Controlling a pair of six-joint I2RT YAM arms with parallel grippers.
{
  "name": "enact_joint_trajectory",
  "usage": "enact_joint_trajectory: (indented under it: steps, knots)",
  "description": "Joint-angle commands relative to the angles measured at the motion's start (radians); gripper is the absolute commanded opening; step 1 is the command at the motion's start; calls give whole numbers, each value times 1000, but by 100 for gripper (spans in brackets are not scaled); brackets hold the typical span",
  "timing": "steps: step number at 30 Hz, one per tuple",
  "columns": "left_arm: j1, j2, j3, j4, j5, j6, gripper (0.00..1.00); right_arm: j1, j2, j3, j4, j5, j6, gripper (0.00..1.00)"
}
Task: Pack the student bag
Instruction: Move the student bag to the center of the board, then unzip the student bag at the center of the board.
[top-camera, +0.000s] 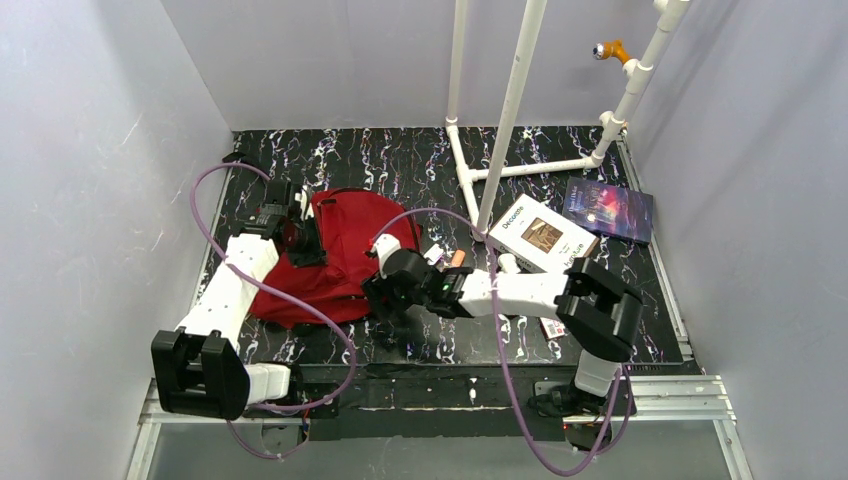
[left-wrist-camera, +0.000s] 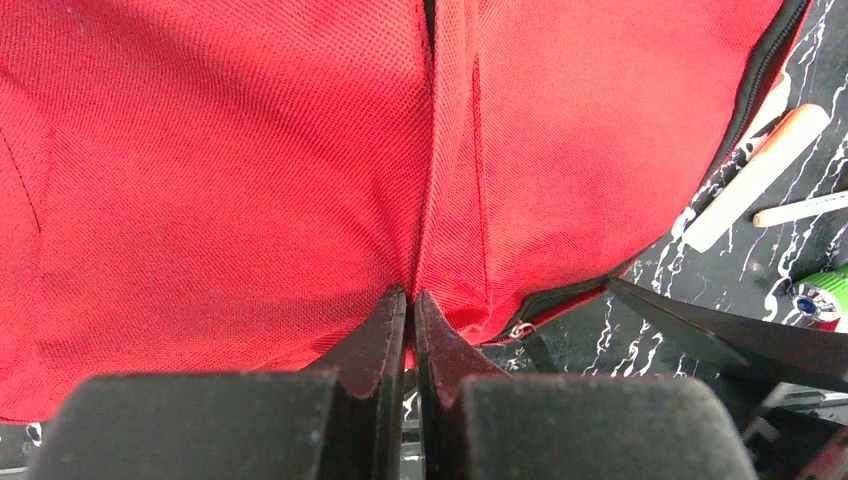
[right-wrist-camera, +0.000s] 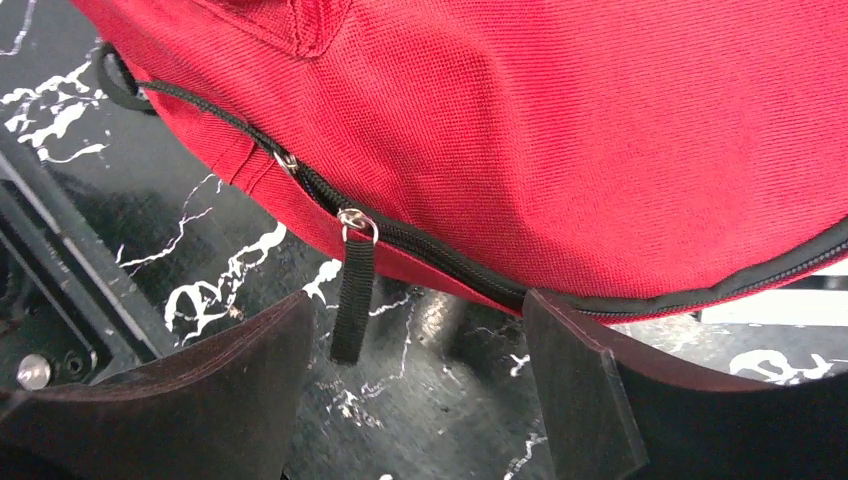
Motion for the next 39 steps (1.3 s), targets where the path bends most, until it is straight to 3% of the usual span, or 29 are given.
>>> enact_joint_trajectory:
  steps: [1,7,11,22,27,33,37,39]
  knots:
    - [2,-80,-43,51,-6,17,0,58,65,83,60,168,42,83]
    - [2,-78,-69,85,5,23,0,66,142,136,47,197,55,75]
    - [2,-70,-62,88,14,24,0,68,173,171,3,192,49,59]
    - [3,-81,-57,84,-28,24,0,152,136,117,17,346,-20,43]
    - [4,-91,-67,84,-48,22,0,168,103,55,79,401,-42,55]
    - [4,-92,-78,97,-37,21,0,169,142,69,100,421,-5,52]
    - [4,-80,-65,95,-20,23,0,169,155,73,119,473,-22,24]
    - [3,-86,-75,97,-25,22,0,169,132,69,126,488,-33,21]
